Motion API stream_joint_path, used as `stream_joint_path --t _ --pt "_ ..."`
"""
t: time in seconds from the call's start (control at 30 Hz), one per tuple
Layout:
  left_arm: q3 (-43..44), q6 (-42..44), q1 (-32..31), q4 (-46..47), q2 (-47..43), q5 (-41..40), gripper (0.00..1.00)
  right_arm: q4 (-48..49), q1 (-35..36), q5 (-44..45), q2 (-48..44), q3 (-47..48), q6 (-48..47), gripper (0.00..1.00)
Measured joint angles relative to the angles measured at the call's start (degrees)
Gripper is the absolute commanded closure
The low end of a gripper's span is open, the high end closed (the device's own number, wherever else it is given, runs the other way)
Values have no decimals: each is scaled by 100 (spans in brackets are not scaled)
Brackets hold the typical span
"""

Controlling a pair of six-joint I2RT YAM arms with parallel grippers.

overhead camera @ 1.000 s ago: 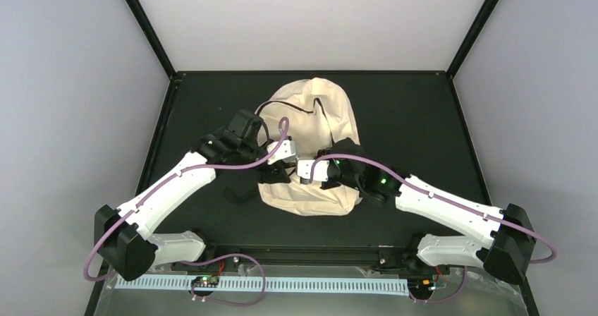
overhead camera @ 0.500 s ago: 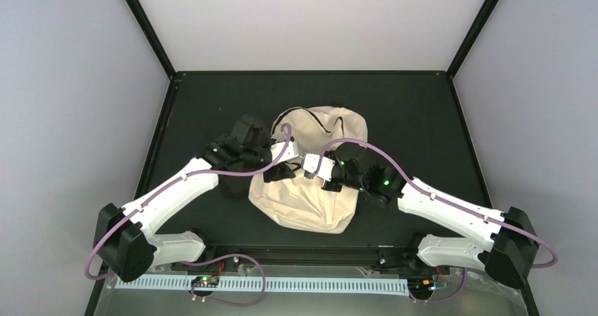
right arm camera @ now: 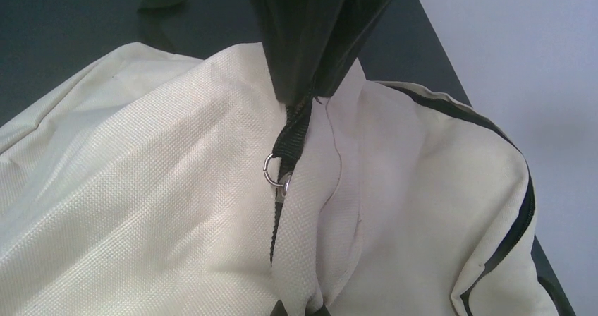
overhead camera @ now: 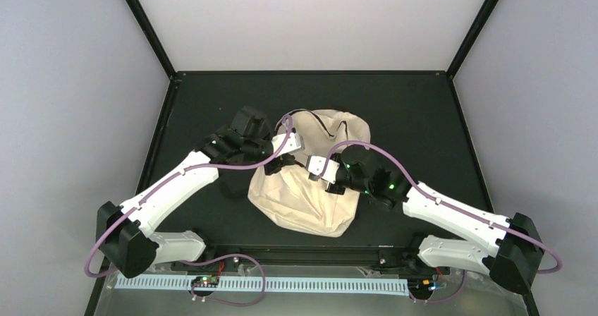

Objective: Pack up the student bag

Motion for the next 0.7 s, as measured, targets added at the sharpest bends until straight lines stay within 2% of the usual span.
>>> stream_joint_path --t 0.1,0.53,0.7 --pt "42 35 0 -48 7 -13 98 -2 -11 -9 -55 -72 22 99" --pt "52 361 17 -520 74 188 98 -9 -90 -81 -120 -98 22 99" --pt "4 468 236 -560 72 317 98 17 -122 -140 -254 -212 -24 99"
